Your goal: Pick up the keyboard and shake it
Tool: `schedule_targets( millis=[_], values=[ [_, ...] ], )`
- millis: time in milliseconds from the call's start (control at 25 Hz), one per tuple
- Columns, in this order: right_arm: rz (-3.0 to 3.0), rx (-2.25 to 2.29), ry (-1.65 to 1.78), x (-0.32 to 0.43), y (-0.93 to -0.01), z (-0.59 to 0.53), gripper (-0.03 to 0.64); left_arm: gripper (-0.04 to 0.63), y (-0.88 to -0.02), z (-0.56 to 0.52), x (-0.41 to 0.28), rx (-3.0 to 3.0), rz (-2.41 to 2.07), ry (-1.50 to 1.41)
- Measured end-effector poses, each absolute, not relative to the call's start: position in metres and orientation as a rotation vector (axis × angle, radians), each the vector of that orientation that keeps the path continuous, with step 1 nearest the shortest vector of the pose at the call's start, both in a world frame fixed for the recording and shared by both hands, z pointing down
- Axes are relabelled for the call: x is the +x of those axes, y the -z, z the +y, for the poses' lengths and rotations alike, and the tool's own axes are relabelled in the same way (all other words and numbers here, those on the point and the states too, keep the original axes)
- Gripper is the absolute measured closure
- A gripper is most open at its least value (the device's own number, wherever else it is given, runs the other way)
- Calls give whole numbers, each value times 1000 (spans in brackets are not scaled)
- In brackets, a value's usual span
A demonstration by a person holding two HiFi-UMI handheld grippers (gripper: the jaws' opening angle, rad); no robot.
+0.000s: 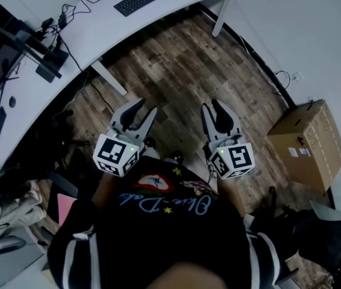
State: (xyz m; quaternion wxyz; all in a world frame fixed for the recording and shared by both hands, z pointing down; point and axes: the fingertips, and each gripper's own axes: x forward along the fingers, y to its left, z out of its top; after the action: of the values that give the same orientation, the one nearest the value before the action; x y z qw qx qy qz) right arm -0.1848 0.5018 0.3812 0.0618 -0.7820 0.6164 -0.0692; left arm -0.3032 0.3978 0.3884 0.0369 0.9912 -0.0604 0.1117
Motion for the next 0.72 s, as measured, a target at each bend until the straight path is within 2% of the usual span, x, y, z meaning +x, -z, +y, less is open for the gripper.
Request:
schedule_targets(
  millis=[720],
  values=[
    [1760,-2390,151,-156,-375,532,515,479,-368,404,-267,3102,-130,-314]
  ],
)
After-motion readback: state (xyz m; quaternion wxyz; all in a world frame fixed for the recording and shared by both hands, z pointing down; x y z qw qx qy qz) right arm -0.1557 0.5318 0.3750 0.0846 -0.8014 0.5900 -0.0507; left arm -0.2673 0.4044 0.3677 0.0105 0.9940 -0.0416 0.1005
